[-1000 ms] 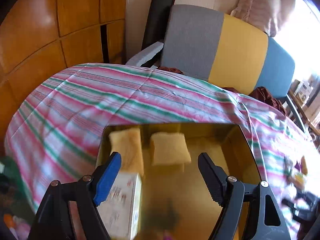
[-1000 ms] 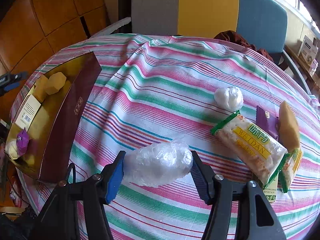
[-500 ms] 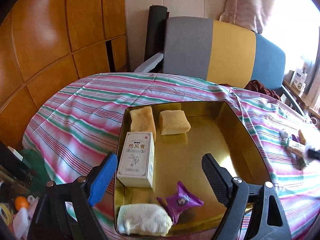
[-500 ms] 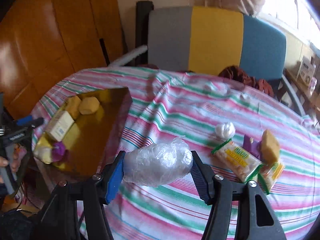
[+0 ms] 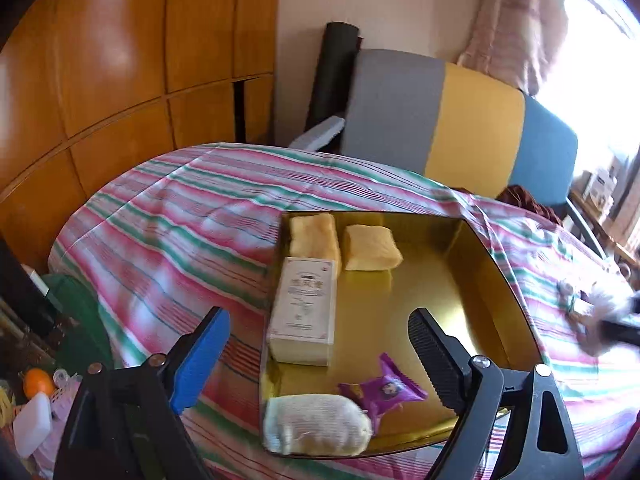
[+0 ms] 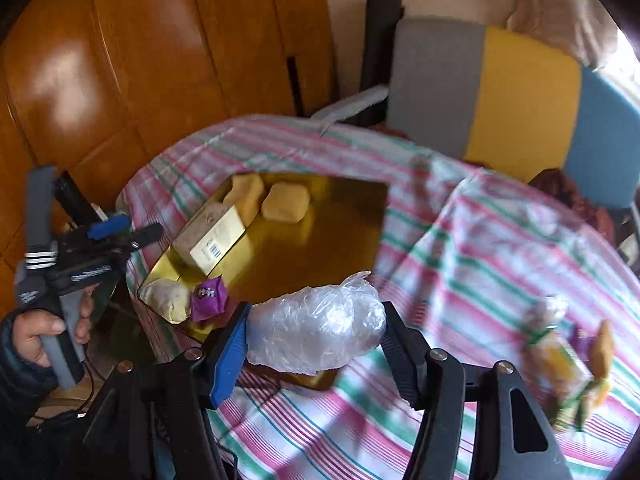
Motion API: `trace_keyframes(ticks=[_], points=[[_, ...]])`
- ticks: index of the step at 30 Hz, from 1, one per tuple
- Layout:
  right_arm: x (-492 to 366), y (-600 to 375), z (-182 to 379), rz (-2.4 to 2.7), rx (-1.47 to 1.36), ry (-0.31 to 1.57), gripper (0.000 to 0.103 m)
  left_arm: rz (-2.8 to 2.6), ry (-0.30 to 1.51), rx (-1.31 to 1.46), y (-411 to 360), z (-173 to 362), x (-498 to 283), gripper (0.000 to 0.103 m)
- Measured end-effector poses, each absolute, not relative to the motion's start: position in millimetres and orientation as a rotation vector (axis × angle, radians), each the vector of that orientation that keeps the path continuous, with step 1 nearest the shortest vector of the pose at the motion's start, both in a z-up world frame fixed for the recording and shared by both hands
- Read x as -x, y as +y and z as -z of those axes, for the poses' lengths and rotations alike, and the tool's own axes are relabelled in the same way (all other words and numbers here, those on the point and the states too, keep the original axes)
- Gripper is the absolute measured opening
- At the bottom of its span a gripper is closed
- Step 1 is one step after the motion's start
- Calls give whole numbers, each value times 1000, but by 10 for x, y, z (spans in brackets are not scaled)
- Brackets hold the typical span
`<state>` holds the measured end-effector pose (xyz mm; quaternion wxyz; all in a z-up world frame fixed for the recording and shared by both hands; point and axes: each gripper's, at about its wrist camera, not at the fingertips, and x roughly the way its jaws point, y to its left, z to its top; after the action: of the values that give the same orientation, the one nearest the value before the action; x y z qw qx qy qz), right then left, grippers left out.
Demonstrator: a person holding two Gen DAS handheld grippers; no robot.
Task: Organize objects
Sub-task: 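Lower the white wrapped cotton balls into the tray and open the right tool, then move both tools from the tray back toward the remaining items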
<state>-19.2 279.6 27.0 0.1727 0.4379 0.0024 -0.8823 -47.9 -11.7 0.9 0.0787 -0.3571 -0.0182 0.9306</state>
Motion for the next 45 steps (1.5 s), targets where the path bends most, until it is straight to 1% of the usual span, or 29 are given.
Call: trace_keyframes(ticks=[5, 10, 11, 13, 16, 25, 33, 38, 45], points=[[766, 2394, 234, 2404, -1393, -79, 63, -2837, -94, 1081, -363, 34, 478, 91], [1253, 2051, 522, 2387, -1464, -92, 66, -2854, -134, 1124, -546, 134, 519, 91], [1334, 2000, 542, 2379, -1466, -109, 68, -2854, -142, 1131, -568, 152, 525, 91], [1475, 1902, 557, 2353, -1469, -138, 78, -2849, -156, 1149, -595, 191, 549, 92], [1552, 1837, 476, 2399, -1415, -143, 84, -2843, -169, 1166, -616, 232, 564, 93], [1317, 2021, 390, 2452, -1387, -115, 85, -2828, -167, 1155, -531, 218, 566, 93], [781, 2223, 228, 2556, -1329, -20, 85, -2809, -100, 1116, -332, 103, 485, 93], [523, 2399, 141, 2625, -1291, 9, 85, -2801, -50, 1076, -200, 9, 398, 95], [230, 2833, 61, 2724, -1285, -15, 85, -2771, 36, 1035, 25, -84, 297, 96]])
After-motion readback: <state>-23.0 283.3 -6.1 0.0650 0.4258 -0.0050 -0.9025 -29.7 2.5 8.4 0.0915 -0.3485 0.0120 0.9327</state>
